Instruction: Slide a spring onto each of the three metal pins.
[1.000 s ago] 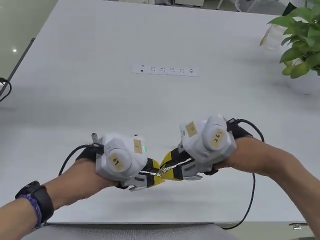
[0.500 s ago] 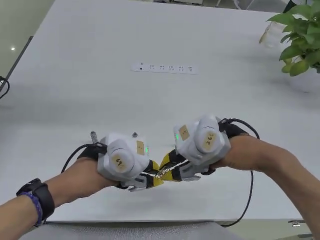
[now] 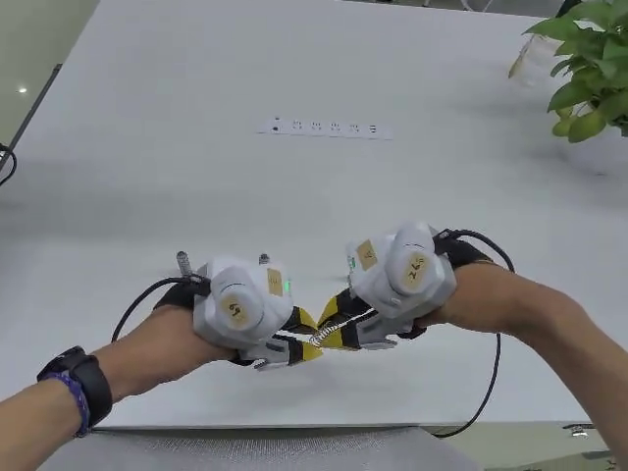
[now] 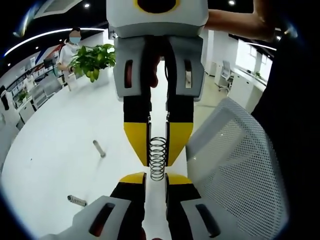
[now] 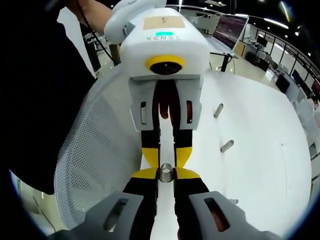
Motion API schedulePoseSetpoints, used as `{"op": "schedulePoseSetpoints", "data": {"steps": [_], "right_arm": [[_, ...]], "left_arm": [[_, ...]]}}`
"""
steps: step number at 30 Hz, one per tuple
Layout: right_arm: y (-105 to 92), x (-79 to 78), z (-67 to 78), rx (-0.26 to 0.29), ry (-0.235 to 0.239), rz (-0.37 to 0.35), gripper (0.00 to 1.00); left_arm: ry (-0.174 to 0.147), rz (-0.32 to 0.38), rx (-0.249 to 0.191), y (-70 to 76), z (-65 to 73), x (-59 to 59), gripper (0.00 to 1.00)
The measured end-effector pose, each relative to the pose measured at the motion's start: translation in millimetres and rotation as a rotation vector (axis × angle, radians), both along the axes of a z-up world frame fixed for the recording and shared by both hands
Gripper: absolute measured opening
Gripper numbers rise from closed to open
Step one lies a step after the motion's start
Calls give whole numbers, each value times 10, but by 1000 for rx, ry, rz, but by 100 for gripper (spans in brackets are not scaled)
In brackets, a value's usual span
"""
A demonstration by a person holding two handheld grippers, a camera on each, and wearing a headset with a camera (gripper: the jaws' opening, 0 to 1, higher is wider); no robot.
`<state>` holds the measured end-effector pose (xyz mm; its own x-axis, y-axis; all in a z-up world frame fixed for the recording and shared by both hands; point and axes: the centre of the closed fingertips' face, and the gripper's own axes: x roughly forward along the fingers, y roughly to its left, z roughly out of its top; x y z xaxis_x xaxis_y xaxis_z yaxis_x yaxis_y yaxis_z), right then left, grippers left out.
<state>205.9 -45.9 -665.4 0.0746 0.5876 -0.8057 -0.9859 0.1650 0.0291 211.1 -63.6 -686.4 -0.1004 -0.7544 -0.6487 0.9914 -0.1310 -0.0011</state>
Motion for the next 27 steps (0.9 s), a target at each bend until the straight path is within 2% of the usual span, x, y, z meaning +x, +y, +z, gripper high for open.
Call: {"op": "schedulePoseSetpoints", "data": {"steps": [2,10,19,27], "right_arm": [[-31,1,-3,1,1,-9,9],[-167,-16,-45,-6,7,-36,9],[-342,-4,-115,-24,10,-65,9],[-498,98,-143,-50,-2,-94,9]], "left_arm": [[11,18,10,40,-28,34,11],[39,80,-5,187,-3,104,13],[38,159,-15,360,43,218,19],[44,265,-38,577,108,364,24]]}}
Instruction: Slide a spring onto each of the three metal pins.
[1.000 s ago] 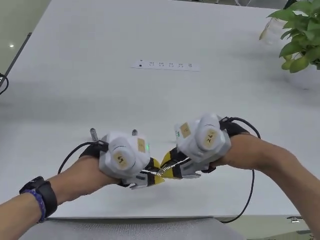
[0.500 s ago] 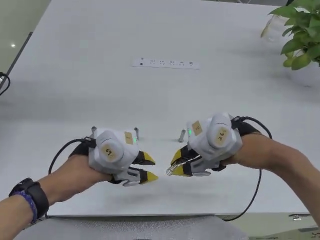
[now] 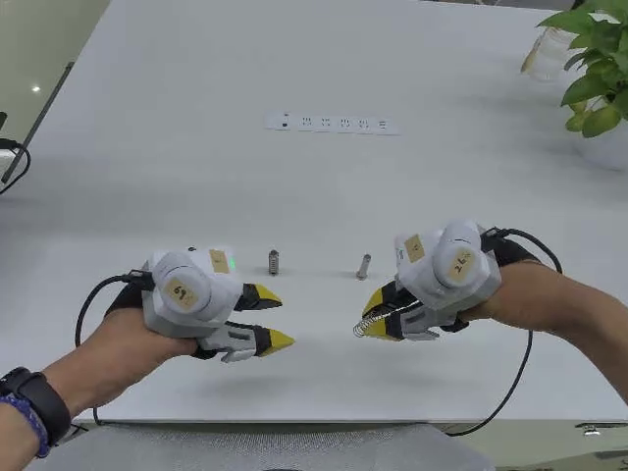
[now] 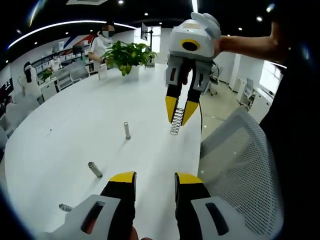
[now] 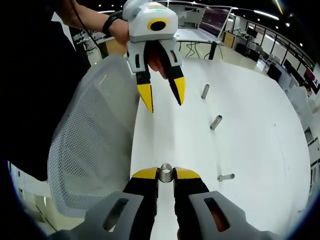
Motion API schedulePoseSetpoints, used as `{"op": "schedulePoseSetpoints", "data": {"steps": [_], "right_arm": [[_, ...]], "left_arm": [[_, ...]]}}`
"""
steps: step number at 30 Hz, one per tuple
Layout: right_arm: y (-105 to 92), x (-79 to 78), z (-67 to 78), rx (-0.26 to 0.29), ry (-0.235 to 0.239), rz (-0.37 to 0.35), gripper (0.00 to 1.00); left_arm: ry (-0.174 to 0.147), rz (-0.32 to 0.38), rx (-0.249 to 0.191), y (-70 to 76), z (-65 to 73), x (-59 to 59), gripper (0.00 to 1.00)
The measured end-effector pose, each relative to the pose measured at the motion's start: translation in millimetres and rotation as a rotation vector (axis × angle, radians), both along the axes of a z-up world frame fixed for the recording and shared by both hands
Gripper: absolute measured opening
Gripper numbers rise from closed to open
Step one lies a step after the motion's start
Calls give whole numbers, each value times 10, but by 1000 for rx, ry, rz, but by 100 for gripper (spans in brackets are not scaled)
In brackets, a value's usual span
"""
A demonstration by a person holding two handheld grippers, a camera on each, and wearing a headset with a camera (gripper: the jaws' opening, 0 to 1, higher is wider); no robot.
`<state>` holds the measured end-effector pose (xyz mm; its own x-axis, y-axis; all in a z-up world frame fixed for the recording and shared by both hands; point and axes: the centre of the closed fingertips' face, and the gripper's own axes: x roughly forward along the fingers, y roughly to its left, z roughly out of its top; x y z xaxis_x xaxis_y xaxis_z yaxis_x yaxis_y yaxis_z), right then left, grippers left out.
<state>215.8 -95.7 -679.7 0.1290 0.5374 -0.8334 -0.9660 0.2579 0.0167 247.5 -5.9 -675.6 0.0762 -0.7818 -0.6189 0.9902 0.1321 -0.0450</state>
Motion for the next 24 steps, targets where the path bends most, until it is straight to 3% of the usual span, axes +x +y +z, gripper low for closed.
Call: {"op": "schedulePoseSetpoints", "data": {"steps": [13,24], "right_arm": [[-146,167,-45,-28,-3,-27,9],[-249,352,-78,-45,-8,-66,9]], "left_arm": [[-5,106,-6,317,25,122,30],[25,216,-4,648,-71,149,40]]}}
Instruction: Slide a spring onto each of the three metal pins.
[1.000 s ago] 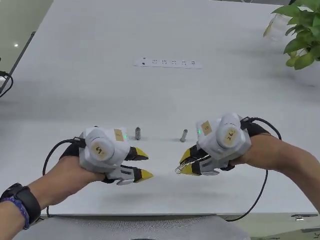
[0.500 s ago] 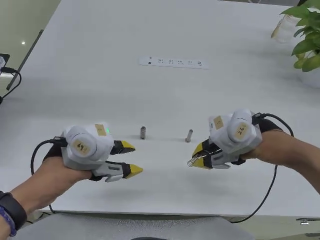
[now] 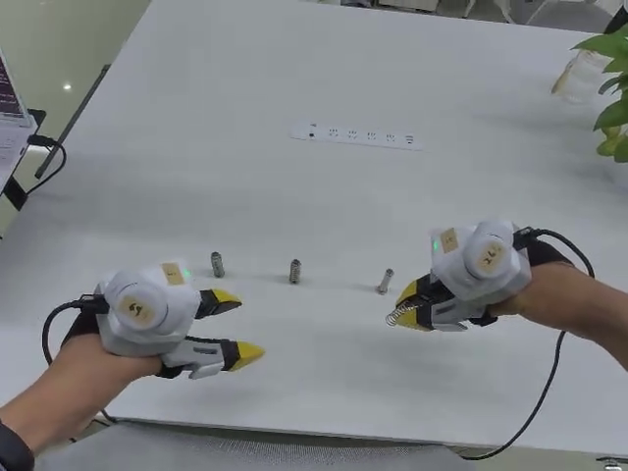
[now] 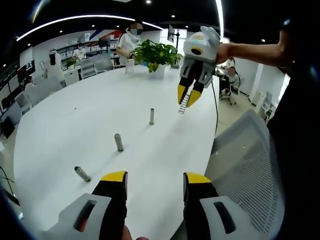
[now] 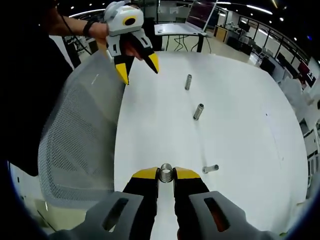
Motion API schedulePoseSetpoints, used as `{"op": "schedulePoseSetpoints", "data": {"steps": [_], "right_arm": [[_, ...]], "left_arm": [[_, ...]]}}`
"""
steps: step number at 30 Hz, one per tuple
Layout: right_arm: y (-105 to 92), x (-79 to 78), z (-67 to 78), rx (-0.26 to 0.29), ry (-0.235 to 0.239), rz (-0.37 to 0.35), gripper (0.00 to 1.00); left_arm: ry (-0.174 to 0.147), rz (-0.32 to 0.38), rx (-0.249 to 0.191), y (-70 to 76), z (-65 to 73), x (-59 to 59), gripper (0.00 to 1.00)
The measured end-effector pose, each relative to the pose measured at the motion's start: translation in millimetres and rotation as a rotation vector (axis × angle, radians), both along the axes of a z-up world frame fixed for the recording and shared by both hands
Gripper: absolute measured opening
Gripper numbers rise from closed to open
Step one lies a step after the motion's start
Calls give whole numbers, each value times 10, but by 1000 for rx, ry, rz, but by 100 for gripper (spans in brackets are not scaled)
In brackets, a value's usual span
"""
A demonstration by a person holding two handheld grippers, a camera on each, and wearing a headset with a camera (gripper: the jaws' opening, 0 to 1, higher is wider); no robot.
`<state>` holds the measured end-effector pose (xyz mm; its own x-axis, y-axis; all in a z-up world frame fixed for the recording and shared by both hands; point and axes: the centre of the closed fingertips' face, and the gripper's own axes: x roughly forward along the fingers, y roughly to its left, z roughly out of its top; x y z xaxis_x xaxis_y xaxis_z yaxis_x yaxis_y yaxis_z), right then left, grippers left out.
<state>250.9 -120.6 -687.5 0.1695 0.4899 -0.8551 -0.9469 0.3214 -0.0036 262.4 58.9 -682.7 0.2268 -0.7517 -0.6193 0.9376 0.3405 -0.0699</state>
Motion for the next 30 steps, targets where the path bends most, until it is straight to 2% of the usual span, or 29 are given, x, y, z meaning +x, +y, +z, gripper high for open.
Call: {"op": "schedulePoseSetpoints", "data": {"steps": [6,12,18,25,30], "right_arm": [[-50,83,0,-7,-2,-15,9],[-131,195,10,-22,-12,-37,9],[-201,281,7,-28,-22,-59,9],[-269,380,0,-41,-26,-69,9],[-289,446,-23,-49,-22,-72,9]], "left_arm": [[4,42,1,142,2,30,44],[-7,98,-3,305,46,134,48],[-17,140,-13,409,123,192,53],[-20,183,-8,524,151,224,61],[-22,217,-19,580,204,248,63]]}}
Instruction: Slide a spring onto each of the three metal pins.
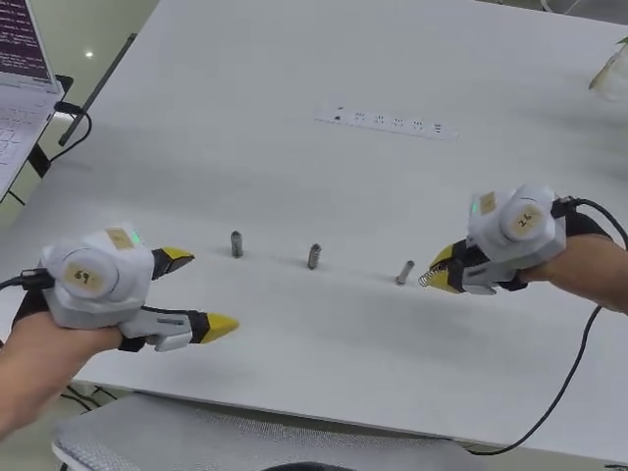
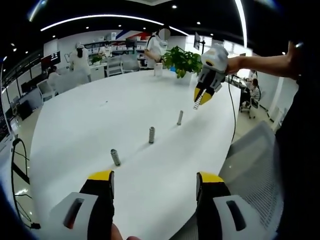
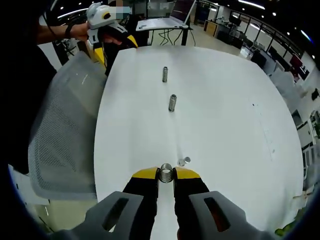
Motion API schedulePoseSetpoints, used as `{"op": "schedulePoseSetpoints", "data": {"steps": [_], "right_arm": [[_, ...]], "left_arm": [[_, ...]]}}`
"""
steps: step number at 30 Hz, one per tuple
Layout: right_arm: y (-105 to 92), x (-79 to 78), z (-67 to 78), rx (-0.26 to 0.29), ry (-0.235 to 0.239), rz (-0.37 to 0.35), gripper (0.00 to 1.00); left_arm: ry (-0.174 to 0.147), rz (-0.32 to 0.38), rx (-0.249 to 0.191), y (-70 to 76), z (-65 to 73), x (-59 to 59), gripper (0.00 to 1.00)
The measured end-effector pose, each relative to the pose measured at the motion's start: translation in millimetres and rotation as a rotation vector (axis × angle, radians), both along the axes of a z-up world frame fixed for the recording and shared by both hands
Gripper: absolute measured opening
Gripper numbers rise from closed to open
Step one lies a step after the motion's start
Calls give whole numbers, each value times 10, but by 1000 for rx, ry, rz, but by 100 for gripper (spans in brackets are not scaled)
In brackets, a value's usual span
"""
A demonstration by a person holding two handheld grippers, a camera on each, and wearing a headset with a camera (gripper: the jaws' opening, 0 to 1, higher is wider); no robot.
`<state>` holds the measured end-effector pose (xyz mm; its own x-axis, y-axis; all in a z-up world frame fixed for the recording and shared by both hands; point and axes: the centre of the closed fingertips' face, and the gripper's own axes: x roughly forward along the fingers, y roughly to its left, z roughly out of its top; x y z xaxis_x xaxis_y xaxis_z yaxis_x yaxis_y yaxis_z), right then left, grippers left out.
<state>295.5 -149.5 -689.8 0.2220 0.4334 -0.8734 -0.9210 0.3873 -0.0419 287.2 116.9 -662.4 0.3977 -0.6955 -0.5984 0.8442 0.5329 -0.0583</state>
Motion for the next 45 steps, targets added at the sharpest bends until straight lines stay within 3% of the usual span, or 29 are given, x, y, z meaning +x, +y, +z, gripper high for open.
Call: {"op": "schedulePoseSetpoints", "data": {"steps": [7,26,45], "right_arm": [[-11,118,-15,-6,0,1,9],[-36,329,-188,-43,23,40,9],[31,383,-300,-69,45,83,9]], "left_arm": [[14,43,-26,60,28,12,66],[27,91,-26,189,40,30,66],[51,122,-30,218,2,32,66]]}}
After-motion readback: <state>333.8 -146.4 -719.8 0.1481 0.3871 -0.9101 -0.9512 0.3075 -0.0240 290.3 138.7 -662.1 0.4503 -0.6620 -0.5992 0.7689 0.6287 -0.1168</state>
